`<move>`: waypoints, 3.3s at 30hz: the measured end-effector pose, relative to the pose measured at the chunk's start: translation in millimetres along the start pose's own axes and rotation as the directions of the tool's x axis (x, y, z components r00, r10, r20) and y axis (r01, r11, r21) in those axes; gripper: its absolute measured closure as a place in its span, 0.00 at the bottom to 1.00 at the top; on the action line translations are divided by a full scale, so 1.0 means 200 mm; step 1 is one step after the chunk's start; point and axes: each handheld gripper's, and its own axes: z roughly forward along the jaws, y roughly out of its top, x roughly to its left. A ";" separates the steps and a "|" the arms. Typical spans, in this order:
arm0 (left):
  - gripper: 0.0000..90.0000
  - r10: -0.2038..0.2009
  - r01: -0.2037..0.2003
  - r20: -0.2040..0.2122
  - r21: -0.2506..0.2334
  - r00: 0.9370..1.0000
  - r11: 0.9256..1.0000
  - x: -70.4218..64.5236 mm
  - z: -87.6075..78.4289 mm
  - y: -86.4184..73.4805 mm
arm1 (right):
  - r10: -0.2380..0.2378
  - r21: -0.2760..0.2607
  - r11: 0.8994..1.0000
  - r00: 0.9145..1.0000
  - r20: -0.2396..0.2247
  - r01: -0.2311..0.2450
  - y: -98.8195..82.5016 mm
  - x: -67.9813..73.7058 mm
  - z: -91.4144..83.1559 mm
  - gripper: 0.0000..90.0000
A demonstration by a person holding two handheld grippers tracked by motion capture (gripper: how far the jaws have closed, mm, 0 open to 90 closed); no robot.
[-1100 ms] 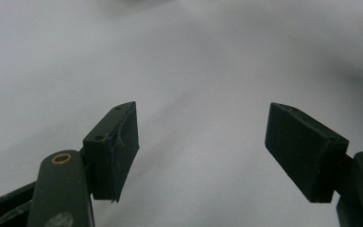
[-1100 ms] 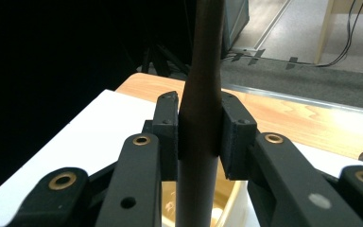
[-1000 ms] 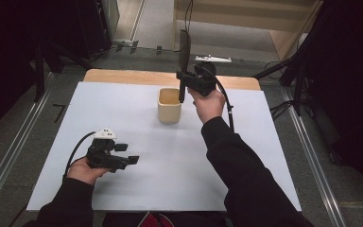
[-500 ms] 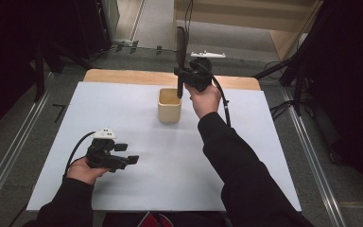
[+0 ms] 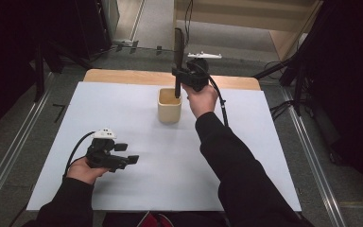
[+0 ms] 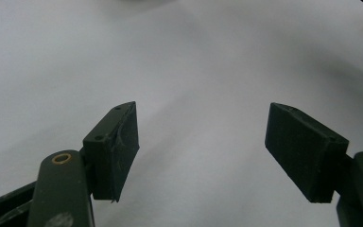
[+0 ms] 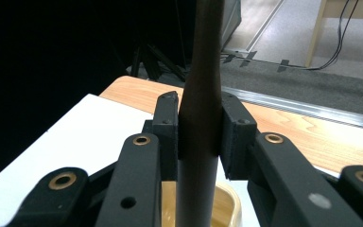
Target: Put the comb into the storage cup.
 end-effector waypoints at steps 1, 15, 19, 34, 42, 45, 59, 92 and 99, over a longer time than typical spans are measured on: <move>0.30 -0.001 0.001 -0.001 -0.001 1.000 1.000 0.00 0.00 0.00 | -0.004 -0.001 1.000 1.000 0.002 0.004 0.00 0.00 0.00 0.78; 0.30 -0.001 0.001 -0.003 0.001 1.000 1.000 0.00 0.00 0.00 | -0.020 0.005 1.000 1.000 -0.005 0.020 -0.03 0.02 0.06 0.78; 0.30 -0.001 0.001 -0.001 -0.002 1.000 1.000 0.00 0.00 0.00 | -0.023 0.010 1.000 1.000 -0.008 0.024 -0.04 0.03 0.08 0.78; 0.30 0.000 0.000 -0.001 0.001 1.000 1.000 0.00 0.00 0.00 | -0.037 0.003 0.999 0.999 -0.003 0.037 -0.09 0.03 0.09 0.78; 0.30 0.001 -0.001 -0.002 0.002 1.000 1.000 0.00 0.00 0.00 | -0.040 0.010 0.999 0.999 -0.004 0.040 -0.13 0.02 0.10 0.78; 0.30 0.001 -0.001 -0.002 0.003 1.000 1.000 0.00 0.00 0.00 | -0.042 0.009 0.999 0.999 -0.006 0.042 -0.13 0.02 0.11 0.78; 0.30 0.004 -0.004 -0.002 0.004 1.000 1.000 0.00 0.01 0.00 | -0.045 0.022 0.999 0.999 -0.010 0.045 -0.20 0.02 0.12 0.78; 0.30 0.006 -0.006 -0.005 0.009 1.000 1.000 0.00 0.01 0.00 | -0.058 0.043 0.997 0.998 -0.014 0.058 -0.30 0.01 0.15 0.76; 0.30 0.001 -0.001 0.001 0.008 1.000 1.000 0.00 0.01 0.00 | -0.093 0.009 0.996 0.996 -0.017 0.093 -0.27 0.00 0.11 0.50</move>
